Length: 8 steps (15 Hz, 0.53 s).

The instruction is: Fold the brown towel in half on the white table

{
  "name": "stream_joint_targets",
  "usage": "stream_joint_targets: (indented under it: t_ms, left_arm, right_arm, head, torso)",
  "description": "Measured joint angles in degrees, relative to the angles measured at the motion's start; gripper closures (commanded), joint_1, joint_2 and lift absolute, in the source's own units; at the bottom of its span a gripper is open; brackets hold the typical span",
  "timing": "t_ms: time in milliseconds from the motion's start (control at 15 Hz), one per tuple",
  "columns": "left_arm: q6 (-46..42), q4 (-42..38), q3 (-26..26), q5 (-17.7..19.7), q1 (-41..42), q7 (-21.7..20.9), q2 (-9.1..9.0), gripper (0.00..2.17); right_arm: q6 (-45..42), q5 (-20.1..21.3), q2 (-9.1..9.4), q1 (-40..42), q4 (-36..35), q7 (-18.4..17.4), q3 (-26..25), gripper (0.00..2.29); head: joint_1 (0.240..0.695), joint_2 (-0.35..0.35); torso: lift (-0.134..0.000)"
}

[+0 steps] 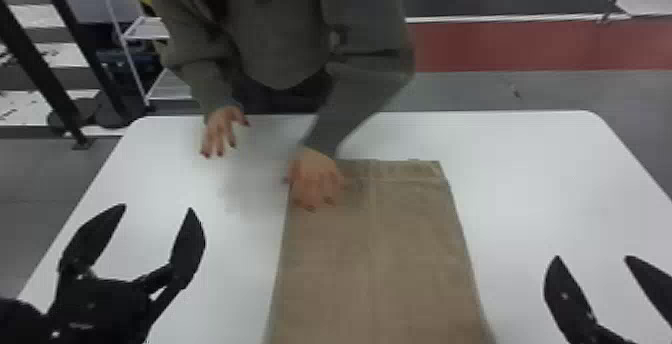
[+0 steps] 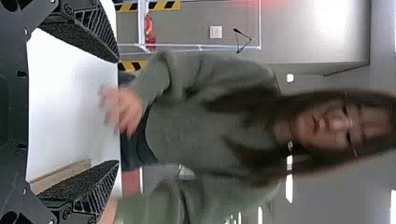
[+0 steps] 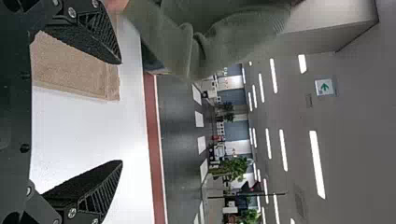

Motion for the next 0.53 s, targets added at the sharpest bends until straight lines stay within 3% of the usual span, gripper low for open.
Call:
stream_joint_targets:
  t_ms: [533]
  left_arm:
    - [0.00,0.26,0.02,0.00,-0.41,0.17,0.00,0.12]
  right_arm:
    - [0.35,-0.05,-0.03,-0.91,0.48,-0.01,0.25,0.13]
  head:
    - [0.695,0.066]
  torso:
    - [-0.123]
